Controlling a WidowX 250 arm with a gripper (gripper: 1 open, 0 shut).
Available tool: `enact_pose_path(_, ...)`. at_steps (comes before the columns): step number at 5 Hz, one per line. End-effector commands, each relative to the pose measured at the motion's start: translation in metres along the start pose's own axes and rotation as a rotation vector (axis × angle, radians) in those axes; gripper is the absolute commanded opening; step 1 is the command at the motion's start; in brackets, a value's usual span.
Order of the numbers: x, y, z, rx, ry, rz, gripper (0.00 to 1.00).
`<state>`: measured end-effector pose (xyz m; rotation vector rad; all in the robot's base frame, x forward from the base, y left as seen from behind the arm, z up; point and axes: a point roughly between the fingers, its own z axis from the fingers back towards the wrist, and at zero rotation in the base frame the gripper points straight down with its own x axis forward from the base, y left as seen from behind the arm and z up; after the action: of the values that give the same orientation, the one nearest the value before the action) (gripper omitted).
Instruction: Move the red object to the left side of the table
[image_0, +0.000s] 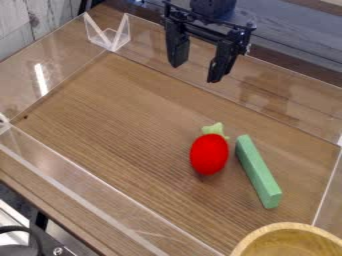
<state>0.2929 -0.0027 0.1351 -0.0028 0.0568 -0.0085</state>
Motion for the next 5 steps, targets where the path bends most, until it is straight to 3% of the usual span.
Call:
enact_pose_path(1,-0.001,0.012,-0.017,-0.01,0.015,-0.014,1.0)
enact_pose_path(2,-0.01,0.009,-0.043,-0.019,0.013,-0.029,1.0)
enact_pose_path(3,-0.016,0.001,-0.054,-0.027,-0.018,-0.046,1.0)
enact_pose_path(4,-0.019,-0.004,-0.051,-0.028,-0.068,-0.107,1.0)
enact_pose_path(5,-0.019,-0.006,-0.047,-0.031,-0.091,-0.163,1.0)
